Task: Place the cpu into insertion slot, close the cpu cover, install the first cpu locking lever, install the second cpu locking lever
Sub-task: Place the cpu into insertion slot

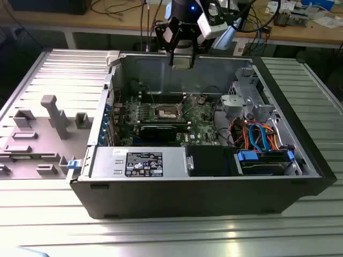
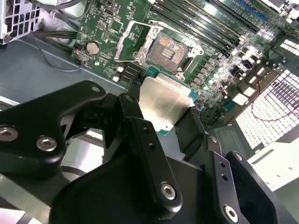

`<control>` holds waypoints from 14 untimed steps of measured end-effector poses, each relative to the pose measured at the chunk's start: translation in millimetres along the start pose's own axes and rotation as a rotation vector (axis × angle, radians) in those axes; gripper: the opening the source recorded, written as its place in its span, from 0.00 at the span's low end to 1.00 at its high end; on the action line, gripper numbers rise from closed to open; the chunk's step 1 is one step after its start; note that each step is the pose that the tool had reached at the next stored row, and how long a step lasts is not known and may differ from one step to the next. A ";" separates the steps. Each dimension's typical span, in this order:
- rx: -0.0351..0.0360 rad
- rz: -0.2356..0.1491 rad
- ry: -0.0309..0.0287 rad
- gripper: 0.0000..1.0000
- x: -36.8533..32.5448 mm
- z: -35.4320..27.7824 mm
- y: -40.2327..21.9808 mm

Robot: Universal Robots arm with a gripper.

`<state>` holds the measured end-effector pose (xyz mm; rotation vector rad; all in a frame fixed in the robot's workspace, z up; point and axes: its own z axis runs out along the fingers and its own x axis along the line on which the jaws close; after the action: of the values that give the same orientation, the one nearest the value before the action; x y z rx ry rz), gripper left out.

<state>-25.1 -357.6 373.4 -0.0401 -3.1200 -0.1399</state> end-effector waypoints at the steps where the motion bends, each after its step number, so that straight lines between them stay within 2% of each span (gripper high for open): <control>1: -0.0001 0.000 0.0000 0.55 0.0 0.0 0.0; 7: -0.0002 0.001 -0.0001 0.55 0.0 -0.1 -2.2; 10: 0.0005 0.054 -0.0049 0.55 -0.1 0.7 -2.4; 14: 0.0002 0.072 -0.0065 0.55 -0.1 1.0 -2.4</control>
<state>-25.1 -359.9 372.2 -0.1527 -3.1198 -0.1385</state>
